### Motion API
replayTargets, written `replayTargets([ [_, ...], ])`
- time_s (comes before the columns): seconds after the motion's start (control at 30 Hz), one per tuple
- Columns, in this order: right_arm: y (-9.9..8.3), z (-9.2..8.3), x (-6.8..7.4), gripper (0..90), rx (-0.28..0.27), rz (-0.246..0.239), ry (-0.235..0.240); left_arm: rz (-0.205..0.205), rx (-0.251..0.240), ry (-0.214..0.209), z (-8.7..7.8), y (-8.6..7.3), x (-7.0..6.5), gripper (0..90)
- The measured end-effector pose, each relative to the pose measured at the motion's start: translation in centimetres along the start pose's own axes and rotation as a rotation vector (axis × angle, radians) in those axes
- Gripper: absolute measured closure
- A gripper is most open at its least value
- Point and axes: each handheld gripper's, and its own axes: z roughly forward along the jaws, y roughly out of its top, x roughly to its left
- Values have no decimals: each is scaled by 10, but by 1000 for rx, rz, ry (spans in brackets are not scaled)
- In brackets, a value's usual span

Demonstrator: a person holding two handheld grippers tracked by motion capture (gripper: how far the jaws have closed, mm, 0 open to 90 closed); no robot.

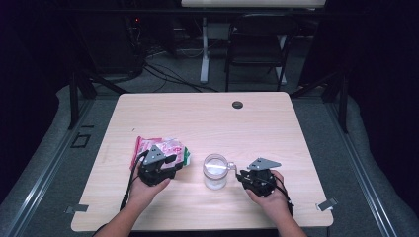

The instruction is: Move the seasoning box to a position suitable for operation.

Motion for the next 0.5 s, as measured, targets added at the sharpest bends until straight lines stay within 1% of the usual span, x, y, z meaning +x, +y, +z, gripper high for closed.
replayTargets([
  [0.1,2,1,2,834,1,-19,-6,4,1,3,0,1,-2,591],
  [0.17,4,1,3,859,-11,-18,-10,-11,-3,-2,-1,2,-2,593],
  [0.2,5,1,3,863,-6,-21,-10,-6,-3,-3,-1,3,-2,594],
  [0.23,6,1,3,862,-11,-18,-18,-15,-11,-3,-1,3,-3,592],
  [0.27,7,2,2,862,-7,-14,-19,-16,-7,-7,-2,4,-3,593],
  [0.33,9,3,-1,862,-6,-2,-15,-19,-4,-6,-2,7,-3,592],
  [0.37,10,3,-2,863,-1,14,-12,-18,-2,-4,-2,9,-4,590],
  [0.4,11,4,-3,864,-8,22,-8,-31,-3,-9,-2,12,-4,590],
  [0.43,13,4,-4,866,-3,26,-20,-39,-5,-11,-2,14,-4,589],
  [0.47,14,4,-5,866,5,23,-19,-40,-4,-11,-1,16,-4,589],
  [0.5,15,5,-5,865,2,30,-22,-51,0,-15,-1,19,-4,589],
])
